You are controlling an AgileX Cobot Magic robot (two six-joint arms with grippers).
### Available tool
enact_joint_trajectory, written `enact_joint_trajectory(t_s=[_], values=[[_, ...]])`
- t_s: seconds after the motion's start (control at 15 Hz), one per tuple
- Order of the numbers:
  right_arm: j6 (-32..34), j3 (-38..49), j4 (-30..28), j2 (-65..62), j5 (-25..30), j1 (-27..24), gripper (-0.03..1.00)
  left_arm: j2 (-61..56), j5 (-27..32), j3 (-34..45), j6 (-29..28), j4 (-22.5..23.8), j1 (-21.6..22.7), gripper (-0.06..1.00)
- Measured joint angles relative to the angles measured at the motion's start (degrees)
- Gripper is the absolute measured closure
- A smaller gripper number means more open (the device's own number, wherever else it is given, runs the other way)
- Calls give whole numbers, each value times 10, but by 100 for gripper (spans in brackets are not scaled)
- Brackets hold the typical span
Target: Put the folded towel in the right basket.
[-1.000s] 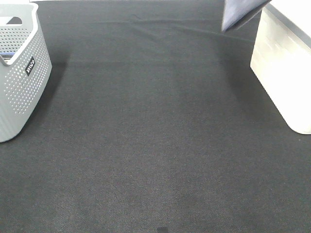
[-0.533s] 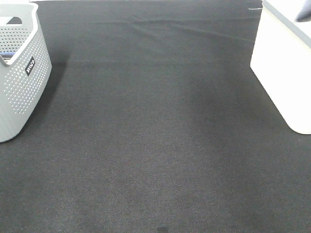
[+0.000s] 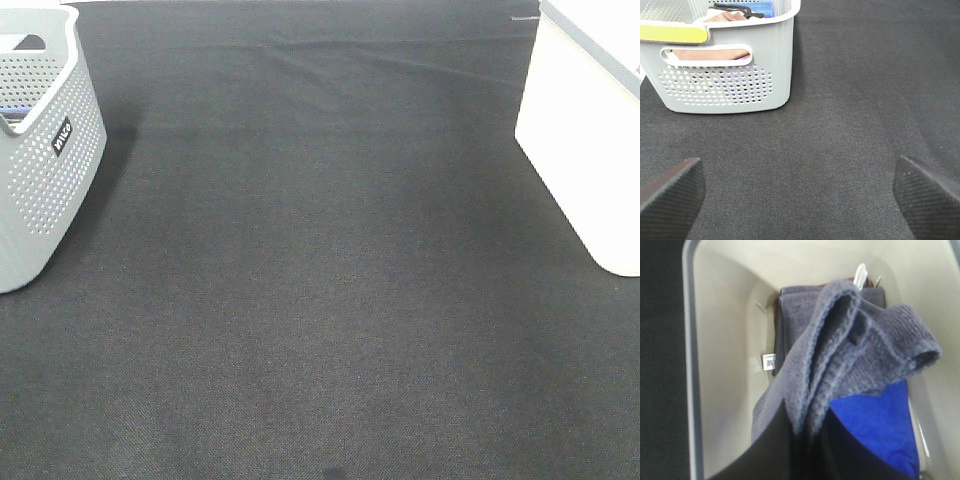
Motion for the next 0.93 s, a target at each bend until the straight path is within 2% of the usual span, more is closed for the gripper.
enact_joint_trajectory(t_s=[0.07,0.2,0.27,0.4,0.53,0.8,0.93], values=[[0,0,-1,26,0,0,78,0,0,0,0,0,0,-2],[14,0,-1,40,-1,0,40,0,0,0,0,0,0,-2],[15,0,0,42,-1,0,30,0,0,0,0,0,0,-2],[15,0,28,42,-1,1,24,0,0,0,0,0,0,-2],[11,0,50,40,-1,9,23,0,0,0,0,0,0,-2],[15,3,48,-6,-2,76,22,0,0,0,0,0,0,-2],[16,38,42,-50,-2,116,22,0,0,0,0,0,0,-2]])
